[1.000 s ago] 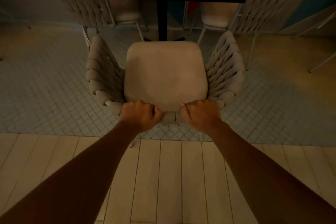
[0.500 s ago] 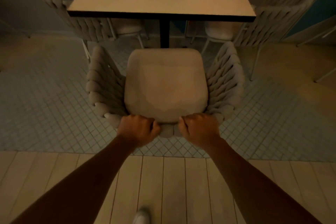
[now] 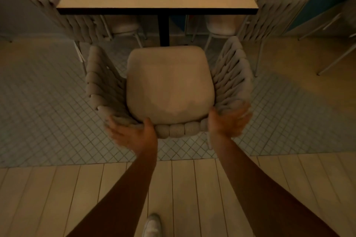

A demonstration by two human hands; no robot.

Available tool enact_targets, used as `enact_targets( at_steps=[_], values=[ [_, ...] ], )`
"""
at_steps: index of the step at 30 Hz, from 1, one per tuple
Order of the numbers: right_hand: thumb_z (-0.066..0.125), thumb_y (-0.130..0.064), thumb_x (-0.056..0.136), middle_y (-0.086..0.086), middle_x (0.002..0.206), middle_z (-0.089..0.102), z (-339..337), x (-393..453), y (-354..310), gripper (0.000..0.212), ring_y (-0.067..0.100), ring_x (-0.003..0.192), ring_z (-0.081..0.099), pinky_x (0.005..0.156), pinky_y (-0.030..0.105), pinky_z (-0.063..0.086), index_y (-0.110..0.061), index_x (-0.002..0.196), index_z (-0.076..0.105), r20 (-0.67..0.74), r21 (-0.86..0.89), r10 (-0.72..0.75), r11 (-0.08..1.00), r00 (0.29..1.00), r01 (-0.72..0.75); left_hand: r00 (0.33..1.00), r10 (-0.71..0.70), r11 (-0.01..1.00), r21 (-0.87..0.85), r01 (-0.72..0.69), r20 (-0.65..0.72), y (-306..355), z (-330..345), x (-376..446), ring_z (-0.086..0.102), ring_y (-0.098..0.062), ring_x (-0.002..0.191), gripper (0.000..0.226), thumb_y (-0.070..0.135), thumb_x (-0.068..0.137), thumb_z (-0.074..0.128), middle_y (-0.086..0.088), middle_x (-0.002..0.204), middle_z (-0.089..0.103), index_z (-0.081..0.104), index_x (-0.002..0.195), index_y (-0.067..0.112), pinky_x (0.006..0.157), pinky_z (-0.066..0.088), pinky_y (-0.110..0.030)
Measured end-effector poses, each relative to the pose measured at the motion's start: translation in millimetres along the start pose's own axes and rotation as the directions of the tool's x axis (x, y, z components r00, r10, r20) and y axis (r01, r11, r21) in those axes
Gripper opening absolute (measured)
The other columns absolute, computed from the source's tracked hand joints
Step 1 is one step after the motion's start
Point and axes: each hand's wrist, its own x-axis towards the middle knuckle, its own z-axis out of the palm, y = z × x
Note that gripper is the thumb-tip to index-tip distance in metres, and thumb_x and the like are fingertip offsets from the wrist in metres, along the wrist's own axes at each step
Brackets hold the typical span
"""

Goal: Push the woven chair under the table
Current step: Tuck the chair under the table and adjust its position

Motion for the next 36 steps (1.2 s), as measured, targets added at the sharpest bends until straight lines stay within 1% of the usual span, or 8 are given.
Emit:
enact_targets(
  at_steps=[1, 3, 5, 7, 13, 22, 29, 36],
  values=[
    [0.084, -0.039, 0.077, 0.017, 0.17, 0.005, -3.3, 5.4, -2.4, 0.118, 0.042, 0.151, 0.021, 0.117, 0.065, 0.027, -0.029, 0.162, 0.003, 0.044, 0.08, 0.247, 0.965, 0.968, -0.25, 0.971, -0.239, 0.969, -0.064, 0.238, -0.016, 4.7, 1.8, -0.3, 0.021, -0.039, 0.147, 0.107, 0.036, 0.077, 0.075, -0.017, 0.165, 0.01, 0.011, 0.158, 0.01, 0.116, 0.023, -0.061],
    [0.085, -0.038, 0.077, 0.018, 0.163, 0.025, -6.0, 13.6, -2.6, 0.117, 0.044, 0.141, 0.037, 0.109, 0.063, 0.038, -0.025, 0.162, 0.006, 0.224, 0.185, 0.5, 0.821, 0.837, -0.54, 0.788, -0.608, 0.75, -0.26, 0.609, 0.092, 14.5, 3.9, -0.7, 0.037, -0.038, 0.139, 0.115, 0.039, 0.073, 0.081, -0.013, 0.161, 0.023, 0.007, 0.159, 0.019, 0.109, 0.036, -0.062],
    [0.08, -0.032, 0.08, 0.012, 0.149, 0.044, -5.1, 17.2, 0.1, 0.093, 0.044, 0.13, 0.046, 0.104, 0.071, 0.04, -0.017, 0.156, 0.03, 0.457, 0.237, 0.518, 0.712, 0.723, -0.661, 0.593, -0.738, 0.454, -0.413, 0.789, 0.322, 18.4, 7.0, -1.2, 0.049, -0.04, 0.128, 0.103, 0.04, 0.073, 0.079, -0.012, 0.151, 0.041, 0.019, 0.155, 0.025, 0.099, 0.042, -0.071],
    [0.073, -0.031, 0.085, 0.009, 0.137, 0.053, -4.8, 16.5, 3.4, 0.061, 0.045, 0.121, 0.051, 0.097, 0.08, 0.039, -0.014, 0.14, 0.052, 0.662, 0.236, 0.436, 0.652, 0.61, -0.721, 0.528, -0.676, 0.322, -0.44, 0.839, 0.513, 18.0, 8.0, -1.9, 0.053, -0.043, 0.121, 0.077, 0.038, 0.079, 0.076, -0.012, 0.141, 0.05, 0.038, 0.144, 0.024, 0.086, 0.045, -0.078],
    [0.064, -0.018, 0.092, 0.023, 0.134, 0.061, -5.9, 9.9, 16.0, 0.045, 0.049, 0.116, 0.061, 0.087, 0.076, 0.05, -0.01, 0.136, 0.057, 0.824, 0.297, 0.24, 0.588, 0.513, -0.752, 0.555, -0.45, 0.344, -0.437, 0.831, 0.7, 8.9, -1.5, -4.0, 0.058, -0.037, 0.11, 0.057, 0.022, 0.088, 0.064, -0.013, 0.132, 0.055, 0.046, 0.143, 0.02, 0.067, 0.059, -0.059],
    [0.06, -0.011, 0.094, 0.025, 0.138, 0.059, -10.8, 6.5, 29.0, 0.045, 0.047, 0.118, 0.06, 0.082, 0.074, 0.054, -0.003, 0.137, 0.055, 0.803, 0.376, 0.19, 0.572, 0.564, -0.729, 0.56, -0.408, 0.375, -0.427, 0.823, 0.721, -0.1, -9.4, -8.8, 0.059, -0.041, 0.111, 0.053, 0.013, 0.084, 0.061, -0.018, 0.13, 0.055, 0.05, 0.136, 0.012, 0.078, 0.056, -0.065],
    [0.059, -0.008, 0.094, 0.022, 0.136, 0.061, -23.0, -7.2, 45.6, 0.042, 0.04, 0.115, 0.063, 0.061, 0.052, 0.062, -0.009, 0.136, 0.057, 0.77, 0.438, 0.146, 0.587, 0.621, -0.681, 0.6, -0.383, 0.398, -0.461, 0.793, 0.702, -18.2, -18.7, -19.7, 0.06, -0.037, 0.112, 0.058, 0.011, 0.078, 0.064, -0.018, 0.127, 0.058, 0.054, 0.136, 0.005, 0.073, 0.059, -0.052],
    [0.062, -0.007, 0.092, 0.025, 0.135, 0.062, -21.7, -14.3, 53.2, 0.044, 0.042, 0.113, 0.065, 0.065, 0.052, 0.061, -0.004, 0.136, 0.057, 0.743, 0.498, 0.13, 0.549, 0.656, -0.672, 0.59, -0.37, 0.426, -0.433, 0.794, 0.718, -19.0, -19.7, -7.9, 0.059, -0.037, 0.112, 0.047, 0.011, 0.08, 0.062, -0.017, 0.124, 0.056, 0.056, 0.126, 0.007, 0.072, 0.06, -0.052]
  ],
)
